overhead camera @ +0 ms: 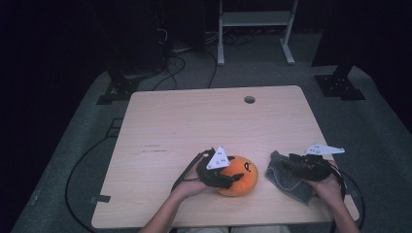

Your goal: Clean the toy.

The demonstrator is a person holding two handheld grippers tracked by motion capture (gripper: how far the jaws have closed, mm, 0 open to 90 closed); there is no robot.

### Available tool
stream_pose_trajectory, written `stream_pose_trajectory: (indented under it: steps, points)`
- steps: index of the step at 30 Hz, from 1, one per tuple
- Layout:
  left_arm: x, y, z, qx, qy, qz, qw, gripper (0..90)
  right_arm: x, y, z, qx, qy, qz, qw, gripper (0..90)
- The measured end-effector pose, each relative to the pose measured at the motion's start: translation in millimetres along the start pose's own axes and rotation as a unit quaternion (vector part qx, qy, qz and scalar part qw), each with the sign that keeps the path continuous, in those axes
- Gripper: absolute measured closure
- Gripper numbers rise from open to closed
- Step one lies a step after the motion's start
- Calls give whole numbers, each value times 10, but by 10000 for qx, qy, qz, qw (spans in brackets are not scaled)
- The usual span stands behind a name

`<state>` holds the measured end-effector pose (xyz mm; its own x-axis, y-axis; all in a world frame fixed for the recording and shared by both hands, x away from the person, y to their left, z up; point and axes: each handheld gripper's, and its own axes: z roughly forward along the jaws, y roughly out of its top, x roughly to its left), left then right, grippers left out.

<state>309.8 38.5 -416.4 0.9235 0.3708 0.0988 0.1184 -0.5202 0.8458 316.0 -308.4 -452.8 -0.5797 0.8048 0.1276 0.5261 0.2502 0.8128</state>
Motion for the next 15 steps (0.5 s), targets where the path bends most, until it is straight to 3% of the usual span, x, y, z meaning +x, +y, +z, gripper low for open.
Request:
stream_pose_trajectory:
  steps: [8, 12, 15]
  points:
    - [160, 31, -21, 10, 385, -71, 9992, 387, 21, 26, -27, -148, 69, -5, 9999, 445]
    - [375, 107, 27, 41, 944, -138, 9954, 376, 56, 39, -31, -189, 105, -33, 9998, 427]
    - [520, 121, 74, 149, 1147, -252, 9930, 370, 67, 40, -30, -193, 128, -34, 9997, 427]
